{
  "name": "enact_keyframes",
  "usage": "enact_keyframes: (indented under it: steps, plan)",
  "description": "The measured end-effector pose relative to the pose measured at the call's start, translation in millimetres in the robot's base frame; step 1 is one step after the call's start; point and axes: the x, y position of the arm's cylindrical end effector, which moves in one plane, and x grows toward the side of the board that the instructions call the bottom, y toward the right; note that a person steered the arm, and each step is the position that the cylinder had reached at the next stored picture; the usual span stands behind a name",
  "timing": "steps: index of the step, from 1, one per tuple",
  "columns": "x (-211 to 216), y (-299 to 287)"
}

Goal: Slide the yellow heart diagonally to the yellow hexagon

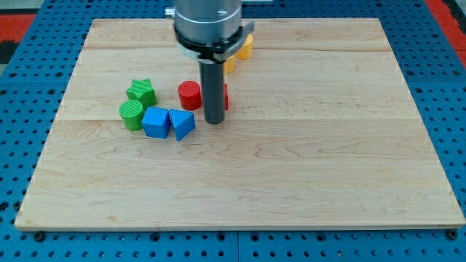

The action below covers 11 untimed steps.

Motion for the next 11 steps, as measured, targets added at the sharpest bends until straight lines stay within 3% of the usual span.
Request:
enact_keyframes:
  steps: [2, 3, 5, 6, 7, 8, 9, 10, 11]
  plan:
    - [19.3, -12.6]
    - [26.3, 23.9]
    - [-17.1, 212.0]
    - [-116.5, 215.2]
    - [-182.8, 177.9]
    - [-208.5, 61.4]
    - [-190.2, 19.8]
    - [-166.7, 88.5]
    - [-134.0, 91.3]
